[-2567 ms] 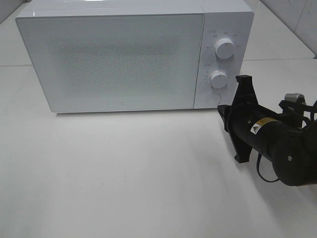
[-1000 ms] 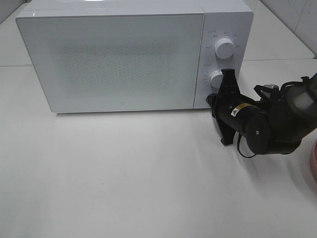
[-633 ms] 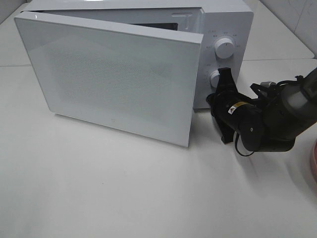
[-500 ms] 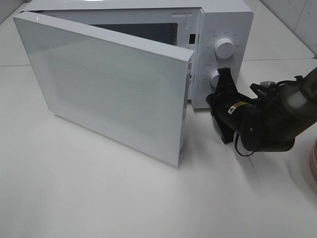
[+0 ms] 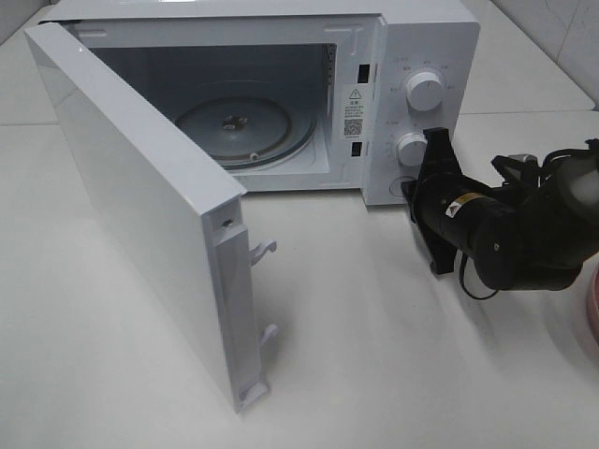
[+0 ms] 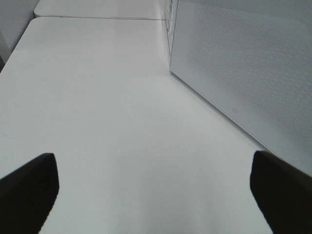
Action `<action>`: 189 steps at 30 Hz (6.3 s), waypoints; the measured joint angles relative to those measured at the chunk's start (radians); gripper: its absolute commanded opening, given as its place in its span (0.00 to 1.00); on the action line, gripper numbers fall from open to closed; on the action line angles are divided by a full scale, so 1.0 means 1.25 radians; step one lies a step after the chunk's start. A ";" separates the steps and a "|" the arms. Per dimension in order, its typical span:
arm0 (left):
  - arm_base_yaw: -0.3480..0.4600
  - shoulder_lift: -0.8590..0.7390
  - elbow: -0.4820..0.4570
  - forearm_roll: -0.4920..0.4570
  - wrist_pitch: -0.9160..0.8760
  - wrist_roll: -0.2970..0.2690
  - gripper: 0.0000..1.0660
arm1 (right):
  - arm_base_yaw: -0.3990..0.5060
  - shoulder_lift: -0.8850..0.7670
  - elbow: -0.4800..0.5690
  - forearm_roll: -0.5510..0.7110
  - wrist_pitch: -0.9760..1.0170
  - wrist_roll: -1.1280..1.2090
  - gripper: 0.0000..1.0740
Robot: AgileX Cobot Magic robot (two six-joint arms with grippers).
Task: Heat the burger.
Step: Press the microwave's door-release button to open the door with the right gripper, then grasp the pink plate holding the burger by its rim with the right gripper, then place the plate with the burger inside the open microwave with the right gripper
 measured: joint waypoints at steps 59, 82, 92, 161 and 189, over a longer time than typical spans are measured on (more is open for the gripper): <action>0.000 0.000 0.000 0.000 0.000 0.000 0.94 | -0.008 -0.648 0.137 -0.142 0.845 -0.750 0.06; 0.000 0.000 0.000 0.000 0.000 0.000 0.94 | -0.013 -0.666 0.022 -0.294 1.310 -1.050 0.91; 0.000 0.000 0.000 0.000 0.000 0.000 0.94 | -0.120 -0.666 0.016 -0.353 1.401 -1.064 0.88; 0.000 0.000 0.000 0.000 0.000 0.000 0.94 | -0.300 -0.286 0.015 -0.498 1.137 -0.970 0.17; 0.000 0.000 0.000 0.000 0.000 0.000 0.94 | -0.300 -0.297 0.015 -0.522 1.199 -0.926 0.00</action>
